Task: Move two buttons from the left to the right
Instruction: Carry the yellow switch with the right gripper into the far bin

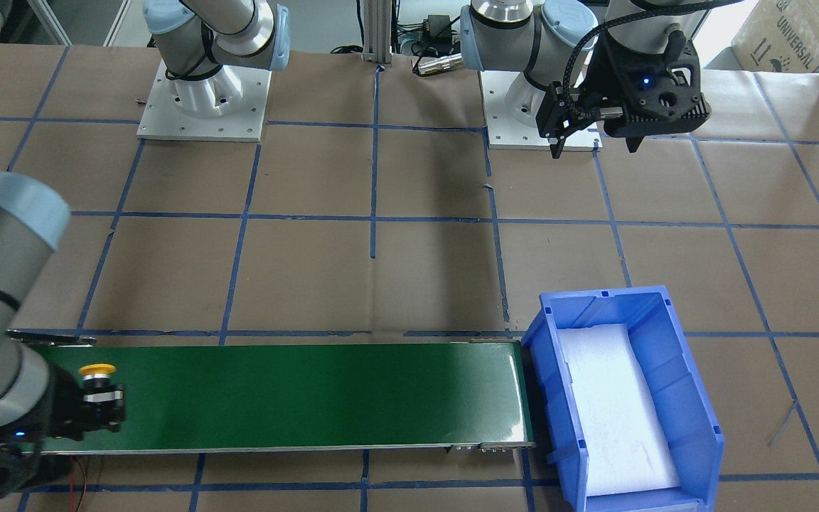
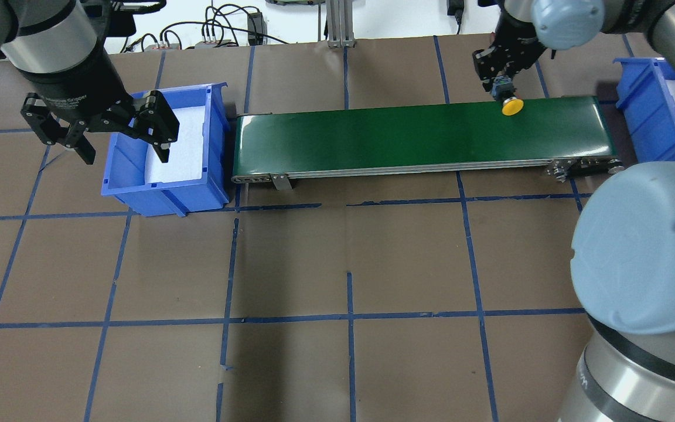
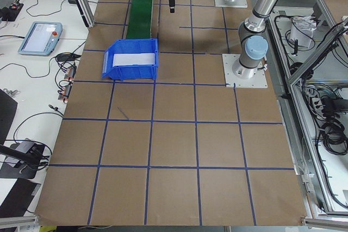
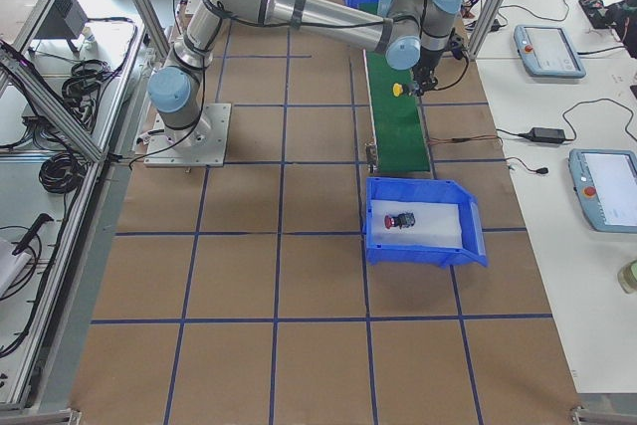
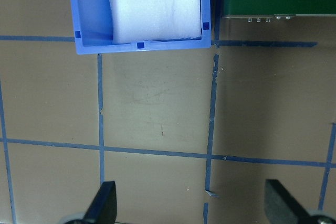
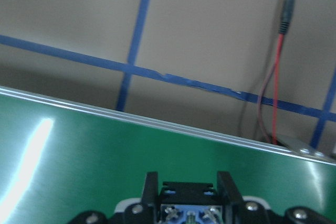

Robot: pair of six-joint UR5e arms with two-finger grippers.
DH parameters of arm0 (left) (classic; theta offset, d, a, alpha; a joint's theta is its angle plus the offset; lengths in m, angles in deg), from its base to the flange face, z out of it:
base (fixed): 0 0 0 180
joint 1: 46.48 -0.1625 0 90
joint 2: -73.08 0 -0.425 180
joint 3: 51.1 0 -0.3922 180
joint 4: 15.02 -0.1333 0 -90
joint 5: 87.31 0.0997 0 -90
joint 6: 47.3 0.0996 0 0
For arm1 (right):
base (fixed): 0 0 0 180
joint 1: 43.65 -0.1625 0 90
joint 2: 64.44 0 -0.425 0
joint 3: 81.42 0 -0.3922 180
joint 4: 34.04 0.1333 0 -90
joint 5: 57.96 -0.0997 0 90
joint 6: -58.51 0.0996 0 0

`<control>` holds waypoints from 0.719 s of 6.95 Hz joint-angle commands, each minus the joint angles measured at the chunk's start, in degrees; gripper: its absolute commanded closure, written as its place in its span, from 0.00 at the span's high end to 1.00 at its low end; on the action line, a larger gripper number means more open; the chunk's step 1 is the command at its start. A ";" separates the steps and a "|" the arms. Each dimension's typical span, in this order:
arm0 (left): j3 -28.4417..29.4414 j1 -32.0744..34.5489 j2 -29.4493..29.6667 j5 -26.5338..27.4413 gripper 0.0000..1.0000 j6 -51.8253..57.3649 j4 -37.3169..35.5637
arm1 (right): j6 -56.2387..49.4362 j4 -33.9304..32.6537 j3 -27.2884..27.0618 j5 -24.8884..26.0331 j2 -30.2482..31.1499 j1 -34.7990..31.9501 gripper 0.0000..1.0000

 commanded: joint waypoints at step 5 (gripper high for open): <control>0.04 0.19 0.08 -0.58 1.00 0.06 -0.02 | -29.79 5.39 7.24 1.54 0.66 22.70 0.08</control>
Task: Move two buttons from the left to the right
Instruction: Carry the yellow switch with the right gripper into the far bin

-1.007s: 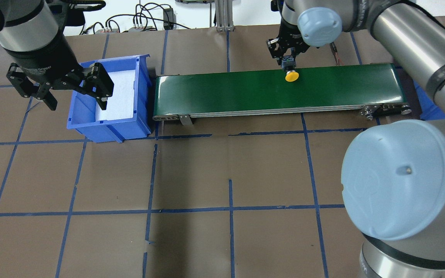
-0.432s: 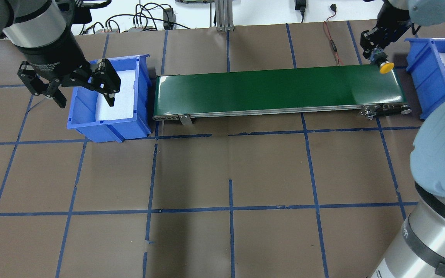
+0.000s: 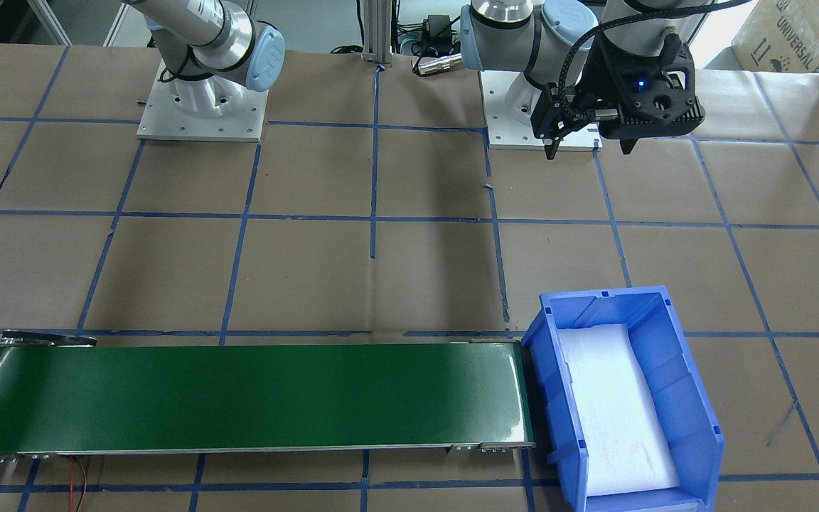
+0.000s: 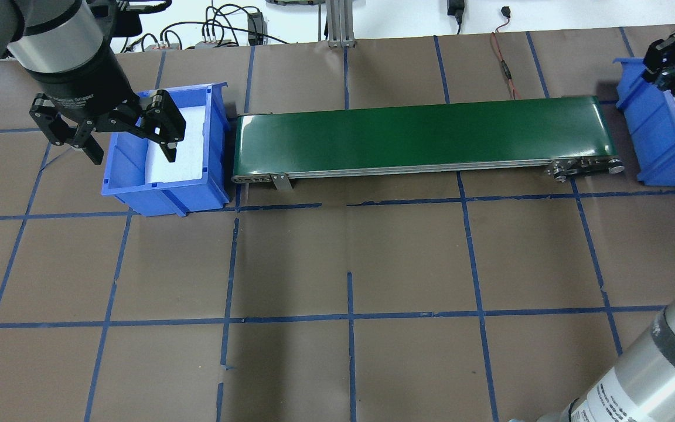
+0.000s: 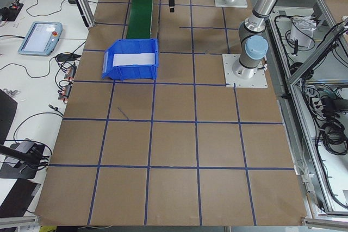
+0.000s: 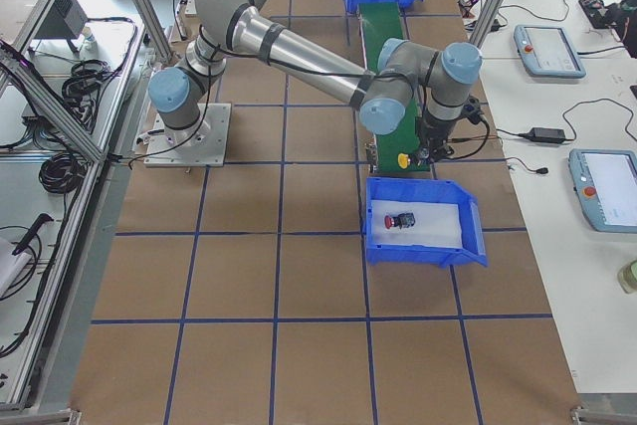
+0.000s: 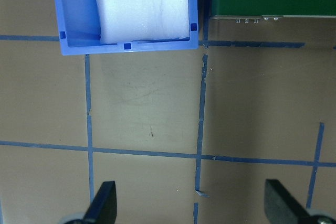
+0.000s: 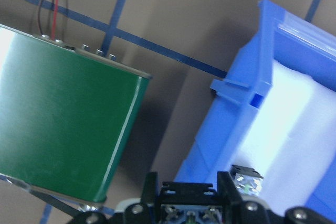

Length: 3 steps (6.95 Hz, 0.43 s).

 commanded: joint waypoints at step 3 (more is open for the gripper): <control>-0.36 -0.05 0.09 0.48 1.00 0.07 -0.12 | -5.56 1.08 11.10 -0.73 -8.87 5.96 0.08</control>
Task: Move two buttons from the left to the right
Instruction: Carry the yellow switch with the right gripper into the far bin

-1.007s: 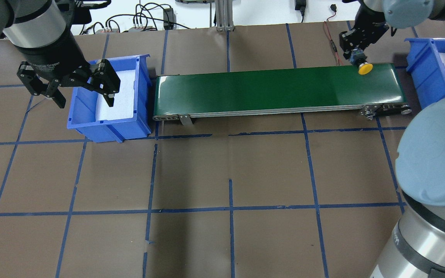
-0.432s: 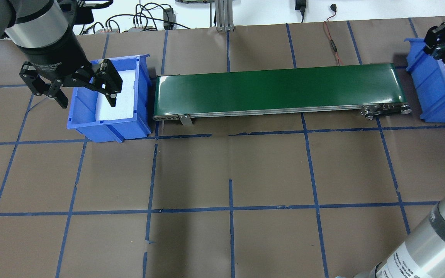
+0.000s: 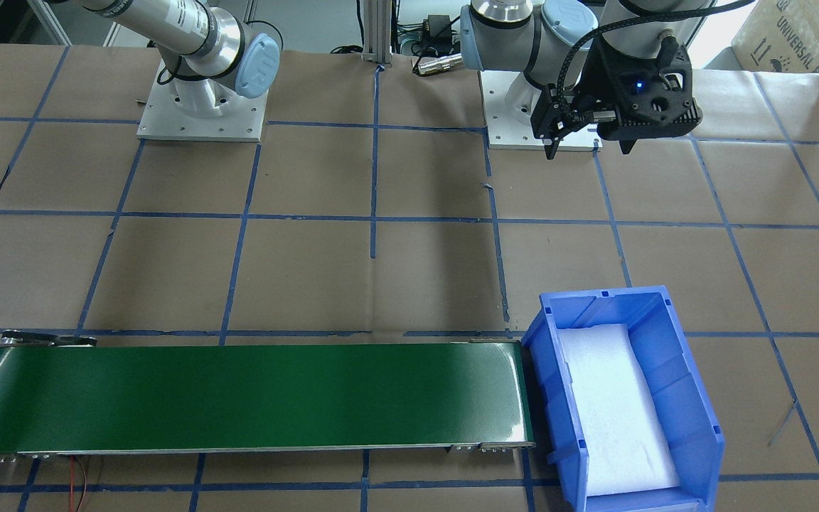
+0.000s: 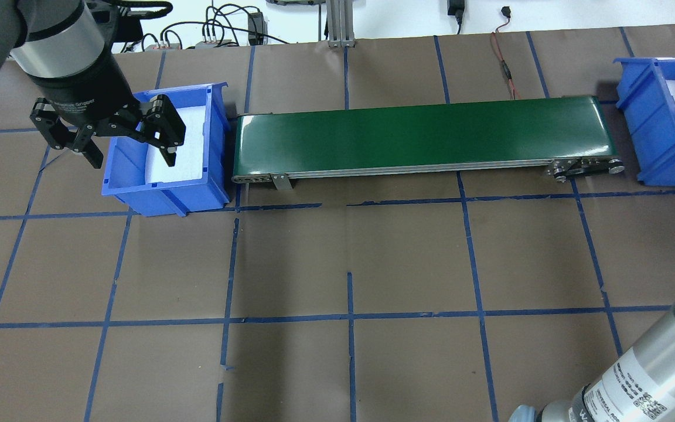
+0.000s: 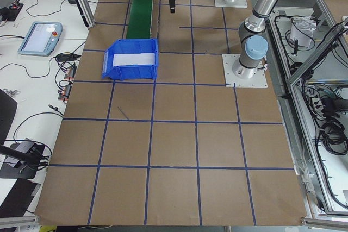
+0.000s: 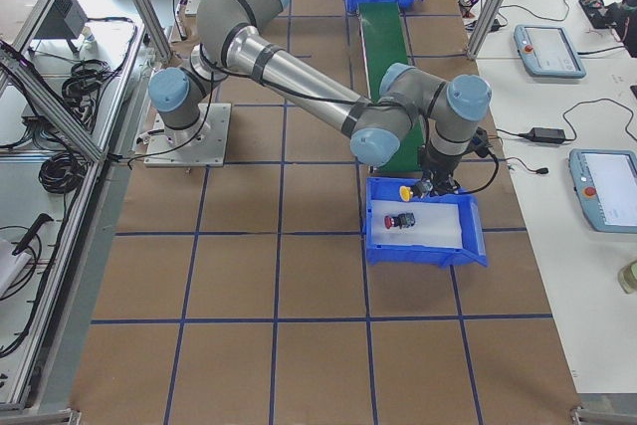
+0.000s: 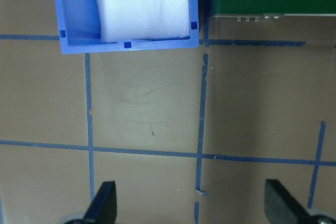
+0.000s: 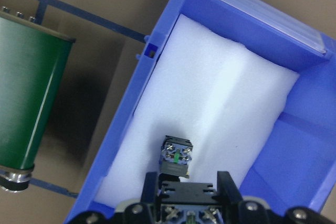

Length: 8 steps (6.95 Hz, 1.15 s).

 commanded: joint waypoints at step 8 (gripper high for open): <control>0.30 -0.09 0.05 0.21 1.00 0.18 0.02 | 1.27 -9.20 9.04 -3.20 -14.79 -2.94 0.08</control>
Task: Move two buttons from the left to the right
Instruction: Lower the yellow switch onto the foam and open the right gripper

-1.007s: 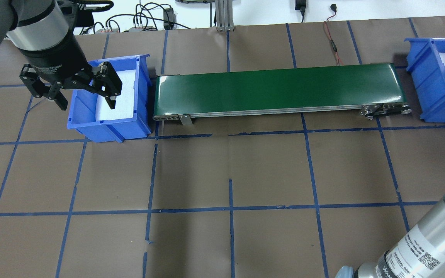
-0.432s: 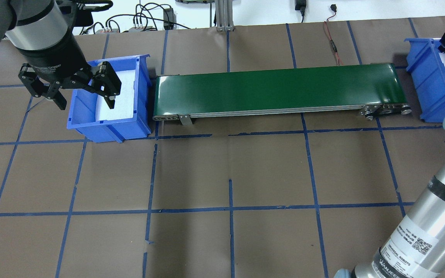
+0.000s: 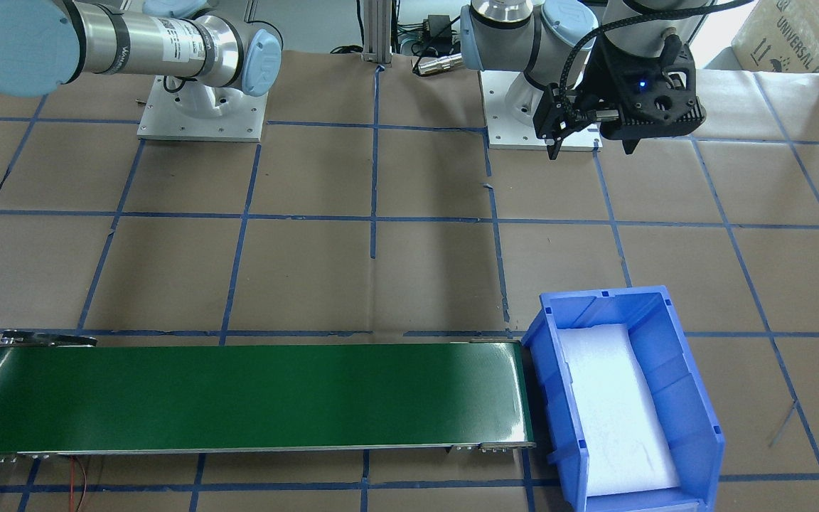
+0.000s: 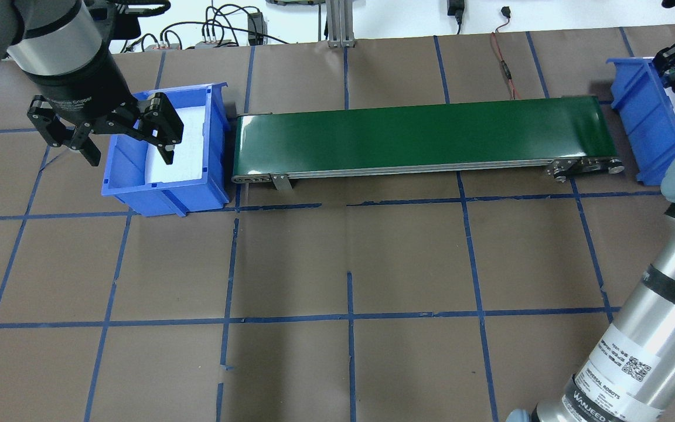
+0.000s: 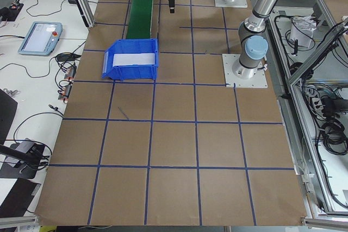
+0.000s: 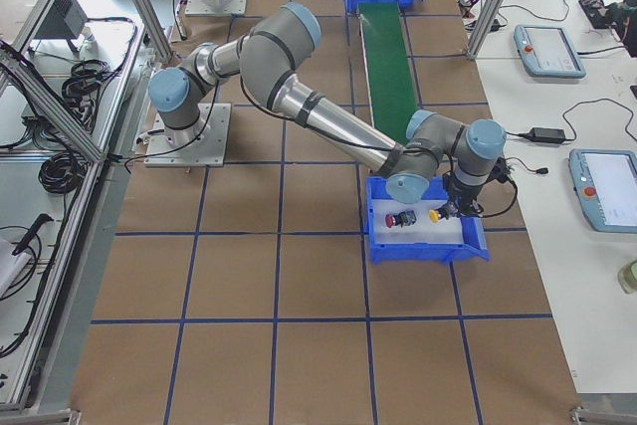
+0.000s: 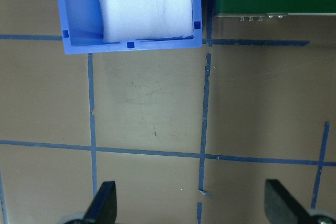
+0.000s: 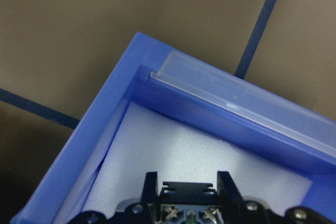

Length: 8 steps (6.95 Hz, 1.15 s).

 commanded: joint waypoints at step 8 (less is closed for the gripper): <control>-0.16 -0.26 0.09 0.09 1.00 0.44 -0.07 | -0.24 0.69 -0.36 -0.24 -1.42 1.93 0.41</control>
